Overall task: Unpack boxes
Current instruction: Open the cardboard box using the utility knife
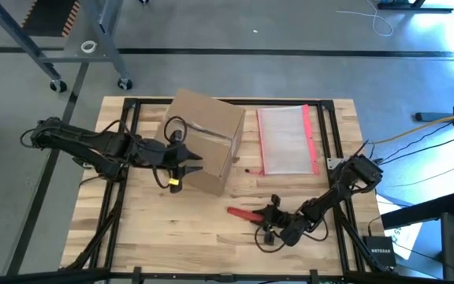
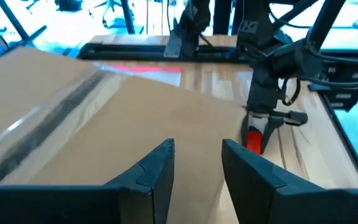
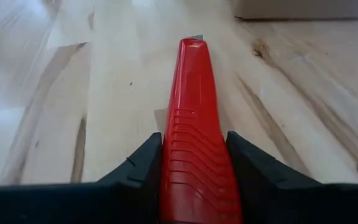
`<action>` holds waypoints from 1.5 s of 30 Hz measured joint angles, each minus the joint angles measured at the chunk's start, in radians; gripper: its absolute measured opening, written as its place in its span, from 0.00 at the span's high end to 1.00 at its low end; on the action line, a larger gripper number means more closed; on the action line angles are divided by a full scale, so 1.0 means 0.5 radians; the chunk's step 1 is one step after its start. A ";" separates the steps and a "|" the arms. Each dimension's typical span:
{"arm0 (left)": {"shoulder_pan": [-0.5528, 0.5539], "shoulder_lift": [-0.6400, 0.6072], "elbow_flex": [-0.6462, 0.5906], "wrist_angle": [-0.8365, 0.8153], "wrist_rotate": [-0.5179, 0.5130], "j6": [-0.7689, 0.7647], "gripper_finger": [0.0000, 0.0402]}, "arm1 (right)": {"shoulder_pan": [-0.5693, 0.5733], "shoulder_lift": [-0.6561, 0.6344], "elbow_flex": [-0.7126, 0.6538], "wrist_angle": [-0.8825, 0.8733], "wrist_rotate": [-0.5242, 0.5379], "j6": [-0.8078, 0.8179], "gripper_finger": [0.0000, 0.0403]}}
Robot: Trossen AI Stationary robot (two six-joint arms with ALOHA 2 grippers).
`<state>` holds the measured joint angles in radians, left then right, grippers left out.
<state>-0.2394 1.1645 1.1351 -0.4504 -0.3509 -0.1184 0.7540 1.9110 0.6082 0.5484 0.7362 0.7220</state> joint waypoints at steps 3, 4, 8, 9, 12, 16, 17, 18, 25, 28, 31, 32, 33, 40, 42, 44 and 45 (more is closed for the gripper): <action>0.002 -0.003 0.000 -0.002 -0.007 0.053 0.68 | -0.057 -0.157 0.001 0.019 -0.218 0.174 0.65; 0.002 -0.002 0.000 -0.006 -0.006 0.065 0.68 | -0.086 -0.206 0.004 0.041 -0.307 0.265 0.65; 0.000 -0.002 0.000 -0.002 -0.004 0.086 0.68 | -0.209 -0.313 0.005 0.036 -0.674 0.705 0.65; -0.002 -0.002 0.000 -0.005 -0.002 0.090 0.68 | -0.243 -0.314 0.005 0.049 -0.770 0.799 0.65; -0.020 -0.002 0.000 -0.004 -0.003 0.096 0.68 | -0.350 -0.305 0.005 0.046 -1.063 1.006 0.65; -0.044 -0.002 0.000 -0.004 -0.001 0.095 0.68 | -0.520 -0.302 -0.055 0.257 -1.364 1.177 0.65; -0.049 -0.002 0.000 -0.004 -0.001 0.095 0.68 | -0.560 -0.301 -0.077 0.330 -1.425 1.232 0.65; -0.055 -0.002 0.000 -0.004 -0.001 0.095 0.68 | -0.595 -0.301 -0.095 0.393 -1.472 1.288 0.65; -0.085 -0.002 0.000 -0.013 -0.001 0.092 0.68 | -0.855 -0.307 -0.160 0.354 -1.825 1.644 0.54; -0.090 -0.002 0.000 -0.022 0.000 0.094 0.68 | -0.938 -0.305 -0.163 0.337 -1.850 1.638 0.39; -0.090 -0.002 0.000 -0.024 0.000 0.094 0.68 | -1.006 -0.304 -0.164 0.305 -1.890 1.610 0.26; -0.090 -0.002 0.000 -0.024 0.000 0.094 0.68 | -1.030 -0.304 -0.163 0.295 -1.915 1.592 0.23; -0.090 -0.002 0.000 -0.024 -0.001 0.094 0.68 | -1.056 -0.304 -0.163 0.291 -1.941 1.585 0.20; -0.104 -0.001 0.001 -0.028 -0.001 0.085 0.68 | -1.045 -0.414 -0.165 0.223 -1.996 0.886 0.10; -0.120 -0.001 0.001 -0.029 -0.001 0.082 0.68 | -0.972 -0.491 -0.162 0.093 -1.953 0.676 0.10; -0.134 -0.001 0.001 -0.040 -0.001 0.079 0.68 | -0.918 -0.572 -0.162 -0.146 -1.893 0.451 0.10; -0.141 -0.001 0.001 -0.050 0.000 0.070 0.68 | -0.894 -0.612 -0.162 -0.292 -1.843 0.352 0.10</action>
<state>-0.3101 1.1641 1.1355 -0.4752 -0.3511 -0.0834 0.3072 1.6051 0.5270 0.4024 -0.1855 0.8977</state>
